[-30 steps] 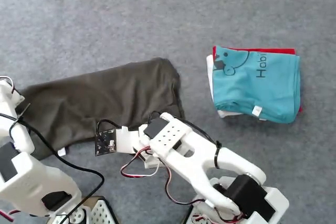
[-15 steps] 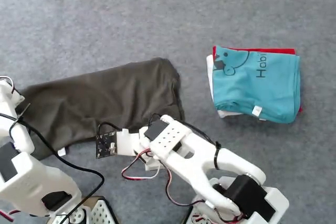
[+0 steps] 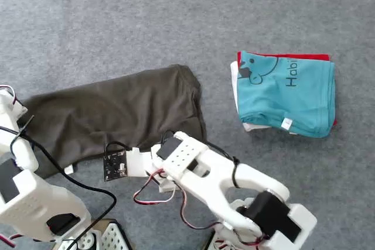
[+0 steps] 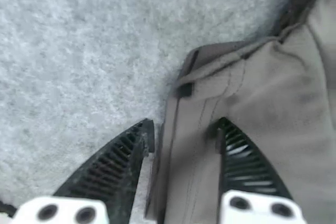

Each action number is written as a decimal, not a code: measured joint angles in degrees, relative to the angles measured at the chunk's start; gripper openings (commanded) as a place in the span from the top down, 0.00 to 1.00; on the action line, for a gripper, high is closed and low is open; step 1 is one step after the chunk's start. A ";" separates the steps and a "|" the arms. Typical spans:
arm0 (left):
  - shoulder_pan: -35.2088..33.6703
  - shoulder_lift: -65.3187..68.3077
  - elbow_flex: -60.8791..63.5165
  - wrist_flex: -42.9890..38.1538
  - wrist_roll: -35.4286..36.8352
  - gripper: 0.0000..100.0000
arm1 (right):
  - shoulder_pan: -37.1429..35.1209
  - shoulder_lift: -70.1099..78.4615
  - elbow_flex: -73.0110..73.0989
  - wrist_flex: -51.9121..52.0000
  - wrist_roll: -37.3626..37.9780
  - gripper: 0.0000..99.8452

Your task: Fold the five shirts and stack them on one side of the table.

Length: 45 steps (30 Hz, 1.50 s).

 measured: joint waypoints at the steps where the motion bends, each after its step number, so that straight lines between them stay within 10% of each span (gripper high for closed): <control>1: 0.00 0.00 0.00 0.00 0.00 0.97 | 0.09 1.14 -1.14 0.79 -0.09 0.79; 11: 0.00 0.00 0.00 0.00 0.00 0.97 | 0.09 3.34 -3.34 1.67 -0.09 0.81; 17: 0.00 0.00 0.00 0.00 0.09 0.97 | 0.88 3.34 -3.69 1.14 -0.09 0.99; 45: 0.00 0.00 0.00 0.00 0.09 0.97 | 12.22 7.74 -30.86 12.04 7.82 0.99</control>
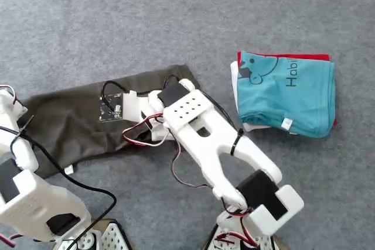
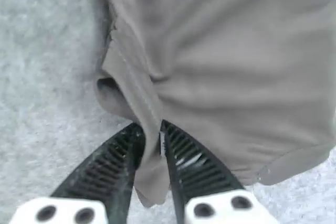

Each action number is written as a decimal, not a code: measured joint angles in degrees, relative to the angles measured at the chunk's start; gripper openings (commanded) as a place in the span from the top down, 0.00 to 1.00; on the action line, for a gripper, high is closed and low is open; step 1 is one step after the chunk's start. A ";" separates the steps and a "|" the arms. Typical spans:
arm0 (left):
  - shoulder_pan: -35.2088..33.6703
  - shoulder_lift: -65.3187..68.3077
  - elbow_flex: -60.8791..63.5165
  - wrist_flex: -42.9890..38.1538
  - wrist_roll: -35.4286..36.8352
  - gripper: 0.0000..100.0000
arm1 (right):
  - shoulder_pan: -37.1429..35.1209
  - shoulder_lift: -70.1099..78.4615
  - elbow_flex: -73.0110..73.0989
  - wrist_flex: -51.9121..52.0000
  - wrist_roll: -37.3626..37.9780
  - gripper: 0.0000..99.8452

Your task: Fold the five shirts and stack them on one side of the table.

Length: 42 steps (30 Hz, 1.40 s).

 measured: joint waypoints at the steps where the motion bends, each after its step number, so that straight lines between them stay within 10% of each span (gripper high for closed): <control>1: 0.00 0.00 0.00 0.00 0.00 0.97 | 0.00 0.70 0.00 -0.70 0.00 0.99; 18: 0.00 0.00 0.00 0.00 0.00 0.97 | 0.00 10.46 -4.48 -7.38 2.29 0.98; 29: 0.00 0.00 0.00 0.00 0.00 0.97 | 5.89 10.55 -9.67 -7.56 -2.37 0.55; 34: 0.00 0.00 0.00 0.00 0.00 0.97 | 7.03 10.55 -14.24 -3.87 -5.63 0.66; 39: 0.00 0.00 0.00 0.00 0.00 0.97 | 7.03 7.74 -15.12 -0.26 -6.59 0.98; 42: 0.00 0.00 0.00 0.00 0.00 0.97 | 7.03 6.15 -15.12 0.18 -6.68 0.93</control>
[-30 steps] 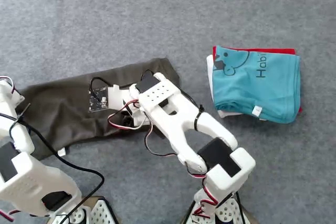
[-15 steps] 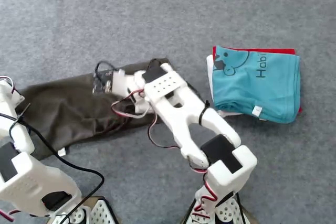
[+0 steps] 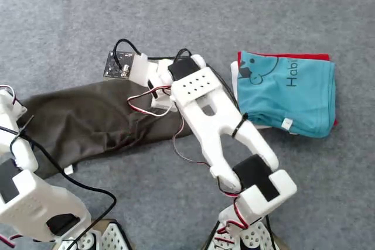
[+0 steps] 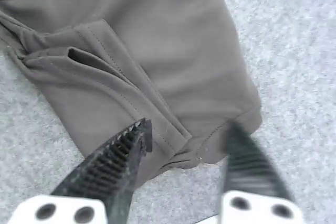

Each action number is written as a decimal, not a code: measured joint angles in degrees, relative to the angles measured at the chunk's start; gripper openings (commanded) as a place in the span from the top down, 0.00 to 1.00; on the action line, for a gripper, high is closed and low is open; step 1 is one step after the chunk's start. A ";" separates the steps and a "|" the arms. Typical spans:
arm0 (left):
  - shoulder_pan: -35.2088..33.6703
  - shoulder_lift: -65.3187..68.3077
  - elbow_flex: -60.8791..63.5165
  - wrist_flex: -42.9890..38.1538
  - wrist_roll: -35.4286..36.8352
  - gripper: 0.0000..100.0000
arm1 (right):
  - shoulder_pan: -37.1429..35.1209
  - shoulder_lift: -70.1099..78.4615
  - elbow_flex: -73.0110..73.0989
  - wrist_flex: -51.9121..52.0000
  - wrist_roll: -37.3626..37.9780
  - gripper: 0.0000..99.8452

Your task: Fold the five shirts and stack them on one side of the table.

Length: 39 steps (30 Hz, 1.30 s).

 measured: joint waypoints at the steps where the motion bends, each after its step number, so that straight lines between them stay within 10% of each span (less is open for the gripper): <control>1: 0.00 0.00 0.00 0.00 0.00 0.97 | 0.00 0.00 0.00 0.00 0.00 0.92; 25: -4.13 24.18 -51.78 55.82 -13.63 0.81 | 2.81 15.38 0.88 -21.01 -23.65 0.98; 39: -5.80 41.05 -69.98 63.65 -17.41 0.81 | 2.81 -1.41 19.60 -36.04 -23.91 0.98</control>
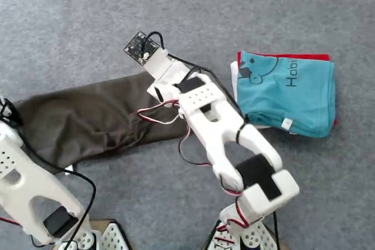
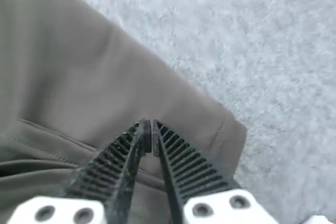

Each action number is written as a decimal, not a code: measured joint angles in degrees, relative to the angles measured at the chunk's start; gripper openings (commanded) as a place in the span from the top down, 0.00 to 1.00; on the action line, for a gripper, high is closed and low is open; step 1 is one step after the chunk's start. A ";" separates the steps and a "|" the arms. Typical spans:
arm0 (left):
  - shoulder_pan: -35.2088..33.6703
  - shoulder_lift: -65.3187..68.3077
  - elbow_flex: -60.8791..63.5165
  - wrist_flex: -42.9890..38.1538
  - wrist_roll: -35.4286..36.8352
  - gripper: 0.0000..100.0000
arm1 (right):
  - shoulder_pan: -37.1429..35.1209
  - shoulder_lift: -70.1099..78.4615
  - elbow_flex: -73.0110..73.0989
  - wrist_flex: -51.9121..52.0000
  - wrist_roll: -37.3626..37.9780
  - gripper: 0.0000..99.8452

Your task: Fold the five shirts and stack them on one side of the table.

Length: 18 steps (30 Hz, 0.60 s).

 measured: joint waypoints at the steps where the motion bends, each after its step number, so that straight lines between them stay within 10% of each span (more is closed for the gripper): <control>1: -0.53 -0.09 0.79 0.00 -0.70 0.81 | 0.00 -1.05 0.35 -0.18 0.00 0.98; 18: -1.49 -14.68 27.69 -12.48 -8.26 0.81 | 0.00 -11.69 1.05 2.02 0.09 0.98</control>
